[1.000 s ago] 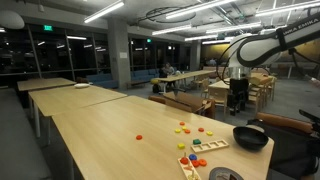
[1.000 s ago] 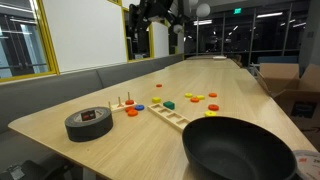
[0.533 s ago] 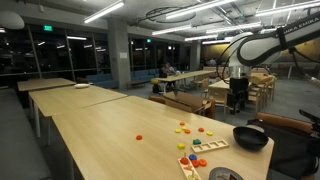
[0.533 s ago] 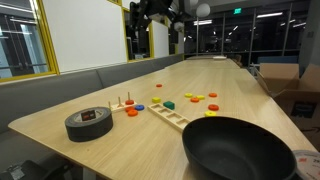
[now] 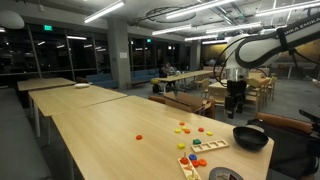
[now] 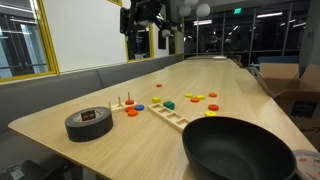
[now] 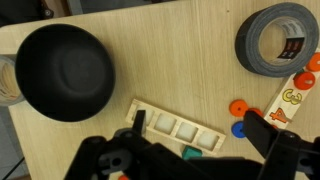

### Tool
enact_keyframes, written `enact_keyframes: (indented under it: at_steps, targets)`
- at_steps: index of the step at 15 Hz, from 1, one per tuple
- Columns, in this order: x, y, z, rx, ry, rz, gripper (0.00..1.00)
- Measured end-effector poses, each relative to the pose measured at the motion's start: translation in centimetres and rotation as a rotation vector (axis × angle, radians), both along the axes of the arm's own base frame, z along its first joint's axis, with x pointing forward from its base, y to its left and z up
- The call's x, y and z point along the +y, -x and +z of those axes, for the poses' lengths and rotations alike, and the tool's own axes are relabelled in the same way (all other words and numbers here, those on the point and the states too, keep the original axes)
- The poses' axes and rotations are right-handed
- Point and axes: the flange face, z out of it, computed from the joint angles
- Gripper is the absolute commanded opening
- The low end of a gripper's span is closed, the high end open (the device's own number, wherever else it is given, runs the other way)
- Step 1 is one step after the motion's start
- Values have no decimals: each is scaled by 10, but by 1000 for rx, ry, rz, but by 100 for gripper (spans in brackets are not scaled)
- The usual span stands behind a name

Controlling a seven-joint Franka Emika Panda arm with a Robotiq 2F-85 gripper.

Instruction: Remove the orange ring from the wooden platform

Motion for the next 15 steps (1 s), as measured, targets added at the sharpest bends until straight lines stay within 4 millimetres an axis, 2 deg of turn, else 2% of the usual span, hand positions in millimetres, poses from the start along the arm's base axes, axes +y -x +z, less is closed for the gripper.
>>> enact_keyframes:
  at_steps: [6, 15]
  targets:
    - [59, 1, -9, -25, -67, 74, 100]
    - [160, 5, -50, -150, -8, 152, 100]
